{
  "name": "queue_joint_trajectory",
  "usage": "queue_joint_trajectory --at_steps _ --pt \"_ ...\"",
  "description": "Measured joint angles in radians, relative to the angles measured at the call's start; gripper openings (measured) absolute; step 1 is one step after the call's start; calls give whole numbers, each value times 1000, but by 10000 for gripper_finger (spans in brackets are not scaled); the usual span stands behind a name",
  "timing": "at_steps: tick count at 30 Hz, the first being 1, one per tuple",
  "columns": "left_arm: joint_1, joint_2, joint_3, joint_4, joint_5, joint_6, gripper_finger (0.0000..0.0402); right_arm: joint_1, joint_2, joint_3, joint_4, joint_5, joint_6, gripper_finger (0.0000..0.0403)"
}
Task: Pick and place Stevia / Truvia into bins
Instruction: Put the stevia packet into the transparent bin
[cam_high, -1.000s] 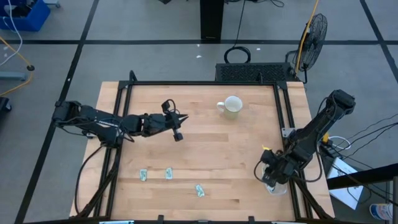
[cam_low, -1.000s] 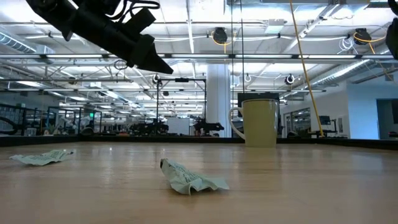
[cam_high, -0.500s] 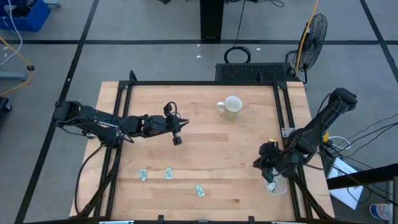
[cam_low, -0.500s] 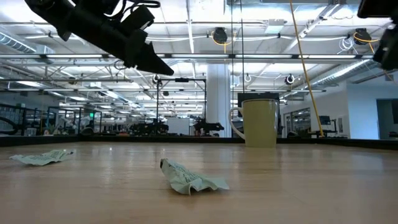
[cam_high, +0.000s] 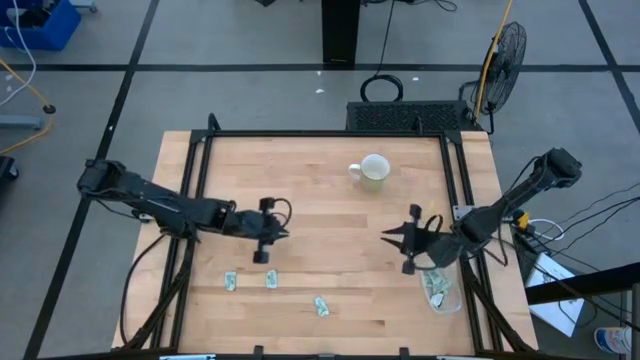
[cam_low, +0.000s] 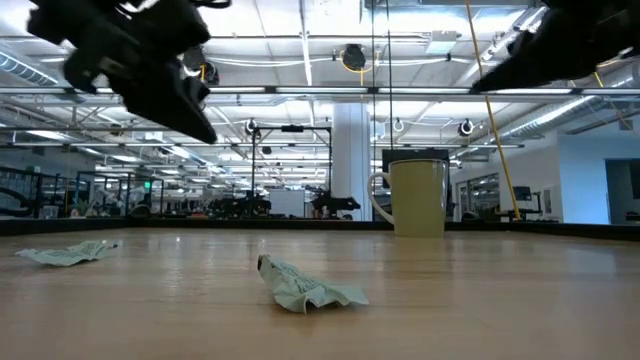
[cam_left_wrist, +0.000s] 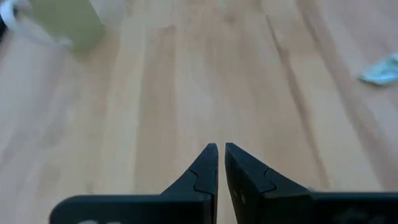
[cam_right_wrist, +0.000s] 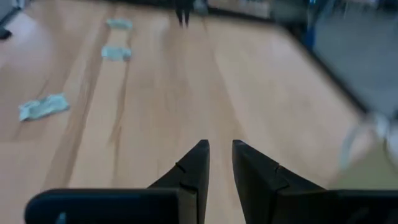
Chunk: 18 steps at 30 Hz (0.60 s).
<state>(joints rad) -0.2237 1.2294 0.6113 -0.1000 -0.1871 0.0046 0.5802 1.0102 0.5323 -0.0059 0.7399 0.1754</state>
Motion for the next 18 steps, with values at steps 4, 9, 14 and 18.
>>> queue_joint_trajectory --at_steps 4,9,14,18 --pt "-56 -95 0 -183 -4 -161 37 -59 4 -99 352 -5 -263 61" --pt "-116 -176 0 -435 -23 -391 37 -127 2 -195 637 -6 -444 61" --pt "-172 -163 0 -625 46 -621 45 -187 3 -220 637 -86 -446 76" --pt "-221 -128 0 -614 137 -733 79 -232 3 -220 637 -166 -424 110"
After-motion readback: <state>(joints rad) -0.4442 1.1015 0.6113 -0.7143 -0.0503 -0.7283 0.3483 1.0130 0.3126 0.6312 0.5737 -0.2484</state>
